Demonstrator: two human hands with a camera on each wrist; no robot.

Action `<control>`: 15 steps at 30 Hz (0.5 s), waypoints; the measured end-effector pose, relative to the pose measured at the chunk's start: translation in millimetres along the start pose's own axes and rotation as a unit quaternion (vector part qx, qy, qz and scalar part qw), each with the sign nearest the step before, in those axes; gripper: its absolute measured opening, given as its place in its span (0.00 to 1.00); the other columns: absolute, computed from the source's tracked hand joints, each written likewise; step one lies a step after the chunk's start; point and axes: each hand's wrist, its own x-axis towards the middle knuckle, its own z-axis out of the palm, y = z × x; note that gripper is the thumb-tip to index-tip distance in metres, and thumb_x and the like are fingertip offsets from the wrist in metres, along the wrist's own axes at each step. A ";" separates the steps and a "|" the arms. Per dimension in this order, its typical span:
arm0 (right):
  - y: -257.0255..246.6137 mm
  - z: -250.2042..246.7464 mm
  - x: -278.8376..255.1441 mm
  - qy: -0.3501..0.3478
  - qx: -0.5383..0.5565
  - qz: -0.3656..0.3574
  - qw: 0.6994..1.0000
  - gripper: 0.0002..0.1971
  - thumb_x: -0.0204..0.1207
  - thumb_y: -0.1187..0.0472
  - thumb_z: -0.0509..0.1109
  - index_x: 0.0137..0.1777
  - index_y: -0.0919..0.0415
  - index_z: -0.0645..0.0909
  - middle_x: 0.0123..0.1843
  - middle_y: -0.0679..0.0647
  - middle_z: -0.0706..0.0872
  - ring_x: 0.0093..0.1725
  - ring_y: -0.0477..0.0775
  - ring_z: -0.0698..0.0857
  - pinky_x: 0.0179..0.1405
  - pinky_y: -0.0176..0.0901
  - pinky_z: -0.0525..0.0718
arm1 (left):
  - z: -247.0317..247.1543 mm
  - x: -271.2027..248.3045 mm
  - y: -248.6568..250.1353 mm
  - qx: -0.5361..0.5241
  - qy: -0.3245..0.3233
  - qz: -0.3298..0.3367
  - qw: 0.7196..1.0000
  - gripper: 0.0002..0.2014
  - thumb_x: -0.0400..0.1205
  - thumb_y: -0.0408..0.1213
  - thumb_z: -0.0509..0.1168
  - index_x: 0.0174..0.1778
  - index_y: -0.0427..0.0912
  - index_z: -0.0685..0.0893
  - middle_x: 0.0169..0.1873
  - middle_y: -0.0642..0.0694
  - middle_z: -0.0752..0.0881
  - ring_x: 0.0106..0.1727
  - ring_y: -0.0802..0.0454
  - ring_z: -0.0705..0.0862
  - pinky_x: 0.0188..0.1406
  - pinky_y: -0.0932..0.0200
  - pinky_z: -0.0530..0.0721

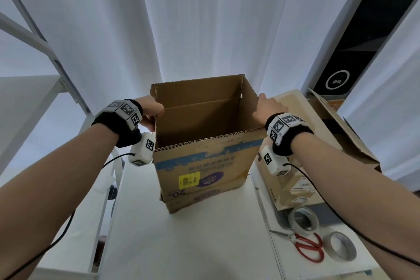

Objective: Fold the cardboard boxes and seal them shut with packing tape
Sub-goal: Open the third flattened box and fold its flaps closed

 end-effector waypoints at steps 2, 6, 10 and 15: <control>-1.3 -3.3 -1.0 -0.014 -0.019 0.001 1.000 0.19 0.82 0.63 0.64 0.72 0.61 0.67 0.63 0.62 0.82 0.63 0.65 0.83 0.50 0.51 0.73 | 0.4 3.4 2.7 0.011 0.006 0.000 1.000 0.12 0.78 0.25 0.58 0.53 0.22 0.80 0.29 0.32 0.90 0.34 0.39 0.92 0.47 0.47 0.91; -5.6 -6.4 -2.6 -0.046 -0.059 -0.003 0.997 0.19 0.83 0.60 0.65 0.72 0.62 0.70 0.66 0.61 0.82 0.65 0.63 0.83 0.54 0.51 0.76 | 1.7 7.7 5.5 0.023 0.004 0.016 1.000 0.20 0.84 0.32 0.62 0.70 0.31 0.66 0.39 0.34 0.90 0.34 0.38 0.92 0.42 0.46 0.91; -7.0 -0.3 -1.4 -0.082 -0.057 -0.023 0.995 0.23 0.83 0.58 0.66 0.74 0.63 0.66 0.64 0.60 0.82 0.63 0.62 0.83 0.51 0.51 0.78 | 1.8 2.7 8.3 0.018 -0.053 0.013 0.998 0.31 0.84 0.45 0.67 0.78 0.46 0.57 0.59 0.30 0.82 0.39 0.34 0.92 0.42 0.41 0.92; -8.5 17.1 3.6 -0.149 0.001 -0.066 0.987 0.35 0.80 0.55 0.70 0.81 0.62 0.57 0.68 0.62 0.79 0.60 0.62 0.83 0.50 0.50 0.81 | 11.0 -2.8 8.1 0.096 -0.097 0.016 0.991 0.41 0.75 0.63 0.72 0.76 0.53 0.58 0.67 0.36 0.76 0.52 0.38 0.89 0.46 0.41 0.92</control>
